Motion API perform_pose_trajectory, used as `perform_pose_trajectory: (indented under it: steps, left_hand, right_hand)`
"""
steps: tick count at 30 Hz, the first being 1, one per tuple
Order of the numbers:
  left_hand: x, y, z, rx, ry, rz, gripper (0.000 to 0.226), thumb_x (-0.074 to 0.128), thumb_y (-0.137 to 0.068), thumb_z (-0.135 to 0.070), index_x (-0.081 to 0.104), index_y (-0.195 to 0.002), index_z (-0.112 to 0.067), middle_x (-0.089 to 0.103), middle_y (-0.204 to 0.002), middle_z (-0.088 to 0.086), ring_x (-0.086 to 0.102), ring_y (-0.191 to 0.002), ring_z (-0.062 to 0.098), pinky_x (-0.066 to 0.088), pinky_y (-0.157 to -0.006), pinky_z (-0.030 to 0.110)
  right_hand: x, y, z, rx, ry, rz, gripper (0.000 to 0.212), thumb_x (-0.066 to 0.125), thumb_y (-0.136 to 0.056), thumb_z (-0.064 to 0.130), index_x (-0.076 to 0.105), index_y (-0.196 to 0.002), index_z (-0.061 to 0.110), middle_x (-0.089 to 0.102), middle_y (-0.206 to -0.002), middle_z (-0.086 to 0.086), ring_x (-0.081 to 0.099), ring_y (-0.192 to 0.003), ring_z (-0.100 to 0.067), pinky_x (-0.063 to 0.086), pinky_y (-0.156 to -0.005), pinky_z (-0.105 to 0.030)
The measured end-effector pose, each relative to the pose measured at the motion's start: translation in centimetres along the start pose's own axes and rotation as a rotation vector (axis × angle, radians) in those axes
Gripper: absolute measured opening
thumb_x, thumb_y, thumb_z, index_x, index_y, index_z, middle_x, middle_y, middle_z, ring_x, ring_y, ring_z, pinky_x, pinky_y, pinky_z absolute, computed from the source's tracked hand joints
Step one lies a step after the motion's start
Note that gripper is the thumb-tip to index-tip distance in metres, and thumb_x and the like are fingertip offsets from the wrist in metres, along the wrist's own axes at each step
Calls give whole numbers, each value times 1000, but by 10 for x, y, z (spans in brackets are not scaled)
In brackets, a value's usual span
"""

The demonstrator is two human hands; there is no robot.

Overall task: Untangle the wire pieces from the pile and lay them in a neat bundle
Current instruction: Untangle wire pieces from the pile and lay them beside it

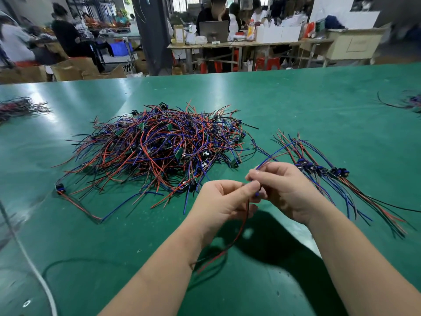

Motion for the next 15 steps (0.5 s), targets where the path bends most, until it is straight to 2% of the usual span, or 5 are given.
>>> perform_pose_trajectory:
  steps: [4,6,10,13,15]
  left_hand:
    - [-7,-1,8,-10,-113,-70,19,74,-79,-16,69,-72,1,65,-59,7,56,-48,12,47,-50,19]
    - [-4,-1,13,-72,-119,-29,15,73,-80,-13,68,-70,-4,67,-61,7,58,-49,12,49,-50,20]
    - [12,5,24,-152,-224,97,16,75,-80,-15,70,-65,-11,68,-64,6,60,-51,12,47,-49,17]
    - [11,6,25,-151,-246,97,17,76,-80,-16,70,-65,-11,68,-63,5,60,-50,11,45,-47,16]
    - [5,4,21,-137,-204,40,16,75,-80,-16,70,-66,-9,68,-64,7,59,-51,12,48,-49,18]
  right_hand:
    - [-10,-3,2,-66,220,-126,18,71,-79,4,64,-62,7,49,-56,-10,41,-47,-11,33,-48,-20]
    - [-31,-4,10,-100,139,-275,18,70,-80,4,64,-64,8,50,-53,-3,41,-44,-7,33,-46,-16]
    - [-86,7,21,-175,-204,-602,10,68,-84,4,63,-76,8,58,-53,4,47,-42,-4,38,-45,-15]
    - [-107,16,17,-215,-370,-736,11,64,-89,9,63,-79,12,60,-65,0,53,-47,-5,43,-49,-15]
    - [-110,19,21,-275,-333,-783,10,60,-93,12,60,-83,15,57,-71,-1,55,-50,-5,44,-51,-16]
Point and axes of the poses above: each hand's wrist, its own y-axis away from the middle knuckle, its own x-axis out of the palm, z = x × y, the point moved 9 cm from there along -y, towards the middle knuckle
